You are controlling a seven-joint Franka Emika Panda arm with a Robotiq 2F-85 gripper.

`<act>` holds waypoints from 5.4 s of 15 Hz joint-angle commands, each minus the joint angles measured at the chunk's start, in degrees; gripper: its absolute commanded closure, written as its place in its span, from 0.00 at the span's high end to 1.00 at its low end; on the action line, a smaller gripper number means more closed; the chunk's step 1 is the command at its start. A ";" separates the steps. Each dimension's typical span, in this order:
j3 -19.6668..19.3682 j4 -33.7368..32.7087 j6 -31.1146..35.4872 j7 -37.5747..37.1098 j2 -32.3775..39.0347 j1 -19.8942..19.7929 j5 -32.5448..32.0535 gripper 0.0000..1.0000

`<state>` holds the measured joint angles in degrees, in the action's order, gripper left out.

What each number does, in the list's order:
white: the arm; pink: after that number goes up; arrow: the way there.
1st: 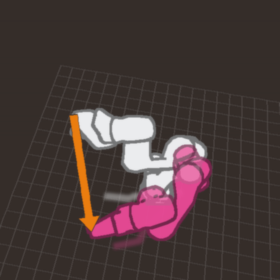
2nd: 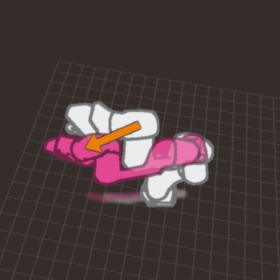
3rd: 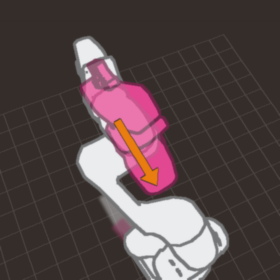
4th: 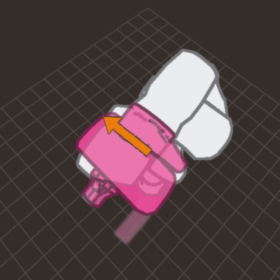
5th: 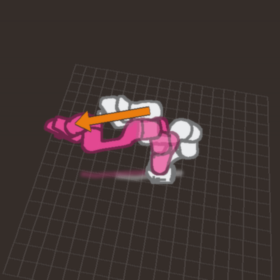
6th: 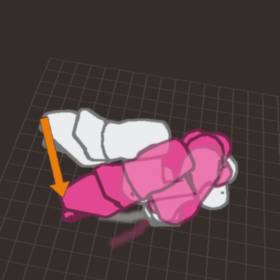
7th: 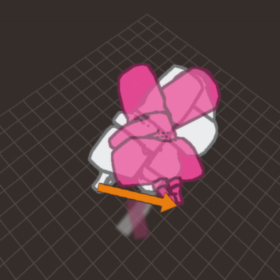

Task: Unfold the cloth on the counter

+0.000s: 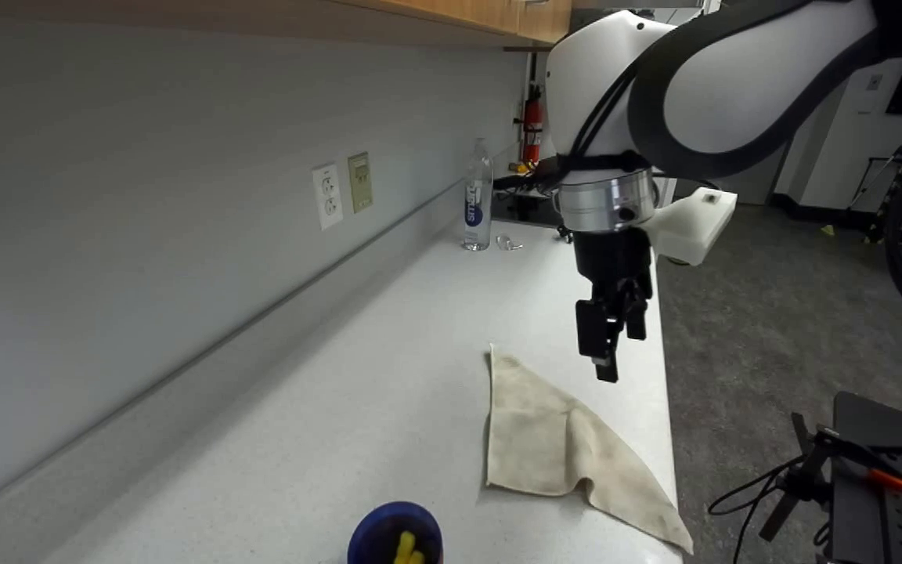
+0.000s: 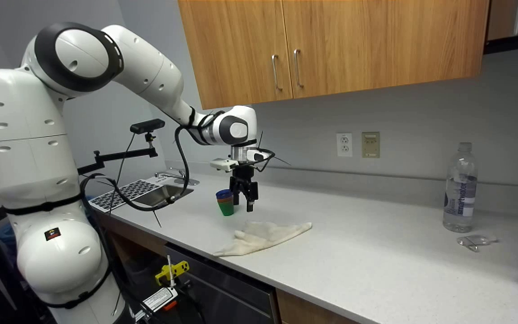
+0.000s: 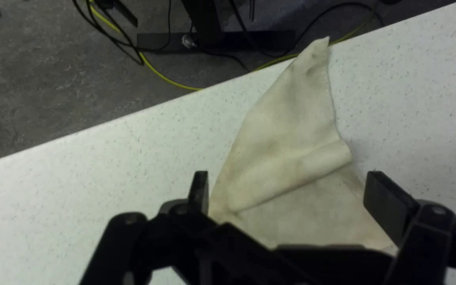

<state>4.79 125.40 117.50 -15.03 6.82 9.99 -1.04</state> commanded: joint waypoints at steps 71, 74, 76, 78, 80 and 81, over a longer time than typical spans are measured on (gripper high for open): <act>-6.87 -13.09 18.49 -17.56 25.74 15.27 -13.38 0.64; -6.74 -13.31 17.67 -17.91 25.77 15.32 -13.65 0.57; -6.65 -13.36 17.30 -18.23 25.77 15.31 -14.12 0.60; -6.53 -13.47 16.80 -18.57 25.77 15.15 -14.30 0.68; -6.35 -13.46 15.98 -18.57 25.55 14.98 -14.49 0.79; -6.11 -13.48 15.25 -18.26 25.34 14.81 -14.28 0.85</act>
<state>-1.12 111.94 135.30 -32.16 32.91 24.37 -14.12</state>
